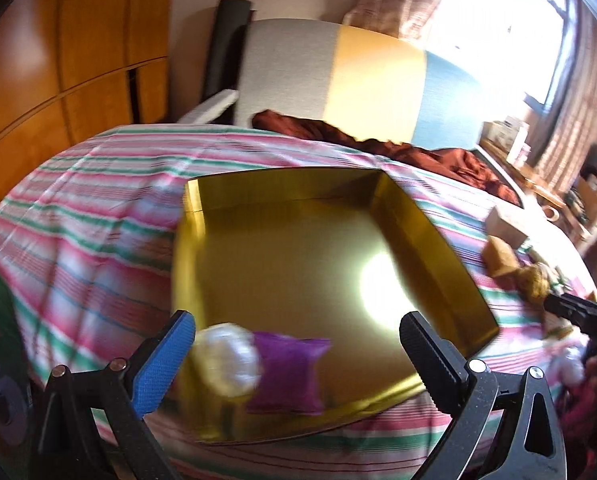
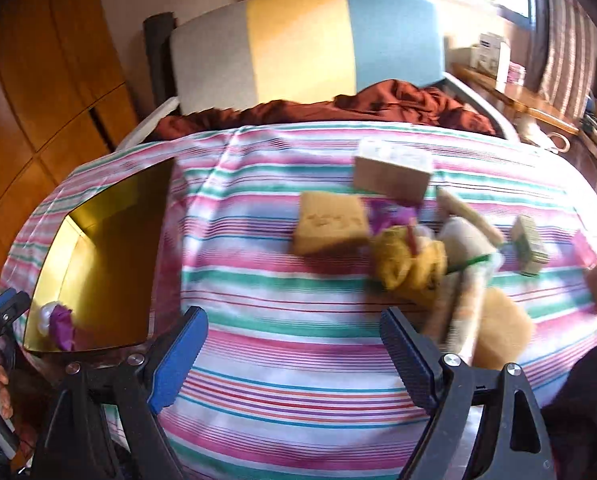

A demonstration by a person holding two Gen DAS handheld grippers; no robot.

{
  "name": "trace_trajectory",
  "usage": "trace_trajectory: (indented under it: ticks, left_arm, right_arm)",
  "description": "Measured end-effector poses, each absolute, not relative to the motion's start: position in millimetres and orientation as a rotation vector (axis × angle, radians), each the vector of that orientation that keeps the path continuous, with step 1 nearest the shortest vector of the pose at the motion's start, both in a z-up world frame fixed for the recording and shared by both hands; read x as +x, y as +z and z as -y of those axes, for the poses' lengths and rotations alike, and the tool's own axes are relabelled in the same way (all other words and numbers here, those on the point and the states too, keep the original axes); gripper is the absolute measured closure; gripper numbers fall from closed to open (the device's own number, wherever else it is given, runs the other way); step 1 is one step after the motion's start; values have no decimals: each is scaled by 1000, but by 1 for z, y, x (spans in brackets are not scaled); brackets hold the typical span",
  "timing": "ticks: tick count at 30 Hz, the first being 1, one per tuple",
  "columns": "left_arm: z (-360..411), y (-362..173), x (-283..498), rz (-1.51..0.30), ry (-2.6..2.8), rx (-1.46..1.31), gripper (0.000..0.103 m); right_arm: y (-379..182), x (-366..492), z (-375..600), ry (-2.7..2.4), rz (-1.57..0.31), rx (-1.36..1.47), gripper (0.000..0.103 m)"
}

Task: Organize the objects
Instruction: 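Grasp a second plastic-wrapped bundle from the table with the left tool, then hold the bundle in the left tool while the right tool grasps the WEIDAN bag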

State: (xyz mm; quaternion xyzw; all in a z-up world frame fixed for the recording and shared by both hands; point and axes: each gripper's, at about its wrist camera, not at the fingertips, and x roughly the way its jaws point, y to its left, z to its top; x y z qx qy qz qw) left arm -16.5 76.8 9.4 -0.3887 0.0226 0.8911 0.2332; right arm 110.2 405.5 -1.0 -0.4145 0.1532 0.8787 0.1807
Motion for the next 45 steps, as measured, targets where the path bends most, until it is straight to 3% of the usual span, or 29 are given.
trace_trajectory:
  ticks: [7, 15, 28, 32, 38, 39, 40, 45]
  left_arm:
    - [-163, 18, 16, -220, 2175, -997, 0]
    - [-270, -7, 61, -332, 1806, -1059, 4]
    - [-387, -30, 107, -260, 1384, -1174, 37]
    - [-412, -40, 123, -242, 1310, -1213, 39]
    - [-435, -62, 130, -202, 1260, -1280, 48]
    - [-436, -64, 129, -196, 1268, -1291, 52]
    - [-437, -68, 129, -213, 1278, -1294, 63]
    - [-424, -73, 128, -200, 1282, -1260, 69]
  right_arm:
    - [23, 178, -490, 2244, -510, -1023, 14]
    - [34, 229, -512, 2205, -540, -935, 14]
    - [57, 271, -502, 2293, -438, -848, 13]
    - [52, 279, -509, 2274, -465, -848, 13]
    - [44, 285, -515, 2252, -507, -847, 13]
    - [43, 284, -516, 2251, -512, -848, 13]
    - [43, 283, -516, 2249, -509, -851, 13]
    - [43, 269, -514, 2251, -504, -876, 13]
